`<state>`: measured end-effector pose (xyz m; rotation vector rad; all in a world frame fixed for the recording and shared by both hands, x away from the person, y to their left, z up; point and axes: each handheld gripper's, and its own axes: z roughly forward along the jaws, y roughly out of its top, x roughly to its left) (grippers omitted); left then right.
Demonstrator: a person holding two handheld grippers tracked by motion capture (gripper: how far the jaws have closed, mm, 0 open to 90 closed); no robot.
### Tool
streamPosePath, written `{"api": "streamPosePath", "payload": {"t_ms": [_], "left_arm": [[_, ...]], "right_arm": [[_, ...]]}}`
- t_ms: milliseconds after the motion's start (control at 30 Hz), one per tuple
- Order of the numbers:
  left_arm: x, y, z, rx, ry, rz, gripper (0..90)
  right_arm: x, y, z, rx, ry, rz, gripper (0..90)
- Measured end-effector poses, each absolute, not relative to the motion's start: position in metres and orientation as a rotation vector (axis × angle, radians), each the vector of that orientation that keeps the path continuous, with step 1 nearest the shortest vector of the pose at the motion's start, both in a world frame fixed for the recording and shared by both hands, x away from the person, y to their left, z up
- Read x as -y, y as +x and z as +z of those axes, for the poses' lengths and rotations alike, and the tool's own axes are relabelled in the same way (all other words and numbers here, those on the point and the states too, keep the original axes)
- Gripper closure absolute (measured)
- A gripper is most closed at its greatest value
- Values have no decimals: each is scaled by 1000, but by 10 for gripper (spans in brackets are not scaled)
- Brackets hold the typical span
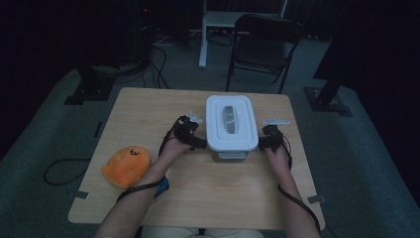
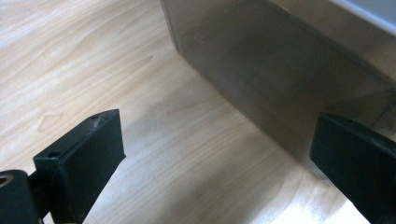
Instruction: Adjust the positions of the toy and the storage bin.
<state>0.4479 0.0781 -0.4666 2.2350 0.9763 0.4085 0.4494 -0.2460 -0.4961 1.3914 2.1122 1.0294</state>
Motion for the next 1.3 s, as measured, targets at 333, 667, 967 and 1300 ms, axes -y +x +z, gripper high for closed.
{"api": "streamPosePath", "payload": {"t_ms": [333, 667, 967, 1300], "left_arm": [[-87, 445, -472, -989, 2190, 354, 32], [-88, 470, -476, -1066, 2168, 380, 33], [-87, 492, -471, -1092, 2130, 430, 33], [-84, 499, -468, -1077, 2147, 443, 34]], "right_arm": [[247, 437, -497, -2088, 1376, 1062, 186], [253, 449, -497, -1998, 1439, 1012, 174], [252, 471, -496, -1978, 1488, 987, 174], [248, 484, -491, -2028, 1456, 1082, 151]]}}
